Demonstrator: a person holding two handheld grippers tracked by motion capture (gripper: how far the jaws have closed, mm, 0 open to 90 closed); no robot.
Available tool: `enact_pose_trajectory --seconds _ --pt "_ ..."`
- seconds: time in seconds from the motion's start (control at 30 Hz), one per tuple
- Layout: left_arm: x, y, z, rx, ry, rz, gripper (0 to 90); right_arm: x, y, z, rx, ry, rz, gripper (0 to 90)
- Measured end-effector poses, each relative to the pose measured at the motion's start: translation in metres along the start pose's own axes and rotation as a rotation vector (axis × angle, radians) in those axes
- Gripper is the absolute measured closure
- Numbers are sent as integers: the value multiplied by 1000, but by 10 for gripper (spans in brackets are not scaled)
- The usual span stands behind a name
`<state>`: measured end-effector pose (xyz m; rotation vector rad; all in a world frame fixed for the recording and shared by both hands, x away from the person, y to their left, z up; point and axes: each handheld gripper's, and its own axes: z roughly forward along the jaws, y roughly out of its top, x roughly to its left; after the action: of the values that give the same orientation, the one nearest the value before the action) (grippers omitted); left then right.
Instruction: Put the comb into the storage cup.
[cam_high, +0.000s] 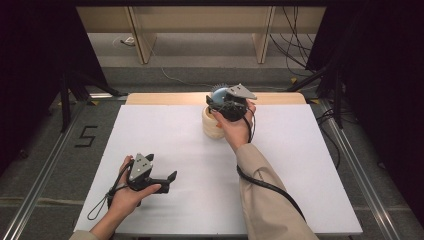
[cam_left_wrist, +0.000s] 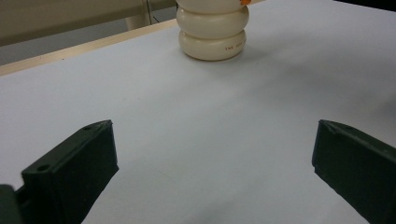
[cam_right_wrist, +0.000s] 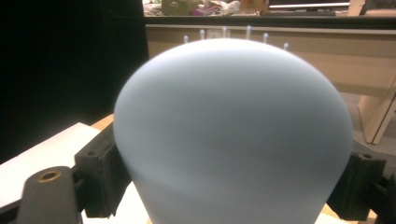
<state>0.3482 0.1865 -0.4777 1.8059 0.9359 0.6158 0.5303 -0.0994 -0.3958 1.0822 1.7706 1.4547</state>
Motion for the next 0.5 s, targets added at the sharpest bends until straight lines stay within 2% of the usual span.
enact_pose_trajectory --seconds 0.37,0.5 --pt "0 0 0 1 -1 0 0 -3 -1 -5 -1 14 23 145" --pt "0 0 0 2 -2 0 0 -4 2 -8 -10 11 28 98"
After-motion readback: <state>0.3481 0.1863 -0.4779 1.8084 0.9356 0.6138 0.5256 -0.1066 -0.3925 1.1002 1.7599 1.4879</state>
